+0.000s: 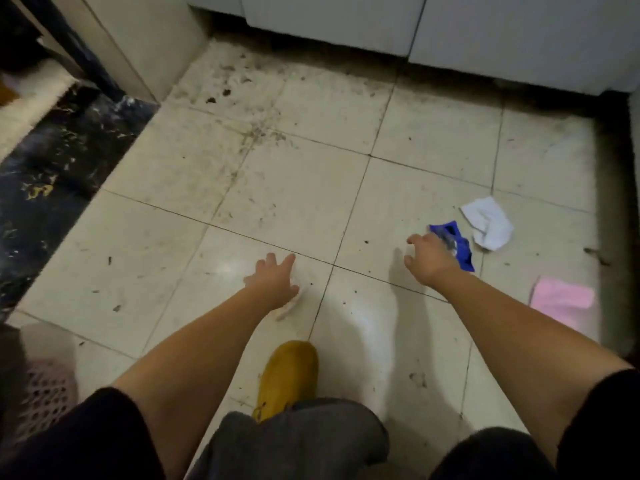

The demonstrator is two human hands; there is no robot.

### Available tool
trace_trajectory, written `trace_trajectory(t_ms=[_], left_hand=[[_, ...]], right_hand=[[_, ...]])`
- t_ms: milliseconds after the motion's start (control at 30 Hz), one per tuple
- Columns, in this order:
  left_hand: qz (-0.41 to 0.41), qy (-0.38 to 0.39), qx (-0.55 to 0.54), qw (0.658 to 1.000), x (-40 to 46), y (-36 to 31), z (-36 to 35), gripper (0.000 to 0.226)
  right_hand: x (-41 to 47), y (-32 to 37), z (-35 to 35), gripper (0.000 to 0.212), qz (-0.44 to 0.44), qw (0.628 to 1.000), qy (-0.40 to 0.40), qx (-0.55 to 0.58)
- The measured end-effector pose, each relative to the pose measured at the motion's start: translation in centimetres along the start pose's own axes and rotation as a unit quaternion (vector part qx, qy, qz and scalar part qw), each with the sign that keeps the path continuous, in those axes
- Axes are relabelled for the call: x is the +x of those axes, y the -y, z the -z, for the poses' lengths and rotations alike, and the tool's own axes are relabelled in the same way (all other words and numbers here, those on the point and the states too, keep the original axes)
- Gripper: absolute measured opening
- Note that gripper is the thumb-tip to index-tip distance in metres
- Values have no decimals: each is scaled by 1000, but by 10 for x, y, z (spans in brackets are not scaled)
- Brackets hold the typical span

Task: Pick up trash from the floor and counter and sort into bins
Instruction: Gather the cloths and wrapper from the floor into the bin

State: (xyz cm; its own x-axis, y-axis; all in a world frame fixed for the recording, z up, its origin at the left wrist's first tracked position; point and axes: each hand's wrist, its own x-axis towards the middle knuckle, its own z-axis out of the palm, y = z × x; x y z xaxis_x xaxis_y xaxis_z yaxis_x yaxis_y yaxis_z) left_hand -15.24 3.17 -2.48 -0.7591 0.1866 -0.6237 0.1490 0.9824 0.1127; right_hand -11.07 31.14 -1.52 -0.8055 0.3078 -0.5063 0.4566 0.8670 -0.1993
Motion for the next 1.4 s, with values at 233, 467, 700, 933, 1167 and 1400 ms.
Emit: trace_trajectory(t_ms=[233, 467, 700, 933, 1167, 1400], left_hand=[[4, -15, 3, 1000, 26, -4, -63, 65], [25, -98, 15, 995, 34, -5, -63, 55], [-139, -141, 73, 977, 77, -124, 0, 26], [-330, -20, 7, 944, 110, -320, 23, 36], [-413, 82, 240, 875, 130, -398, -26, 52], [-476, -15, 251, 843, 127, -379, -59, 28]], right_hand=[[42, -45, -17, 74, -122, 992, -39, 21], [30, -66, -52, 45, -161, 987, -11, 13], [0, -109, -14, 25, -119, 970, -98, 188], [-35, -225, -4, 17, -237, 898, -169, 330], [-16, -248, -43, 8, -324, 861, -101, 378], [-14, -241, -60, 28, -344, 897, -134, 241]])
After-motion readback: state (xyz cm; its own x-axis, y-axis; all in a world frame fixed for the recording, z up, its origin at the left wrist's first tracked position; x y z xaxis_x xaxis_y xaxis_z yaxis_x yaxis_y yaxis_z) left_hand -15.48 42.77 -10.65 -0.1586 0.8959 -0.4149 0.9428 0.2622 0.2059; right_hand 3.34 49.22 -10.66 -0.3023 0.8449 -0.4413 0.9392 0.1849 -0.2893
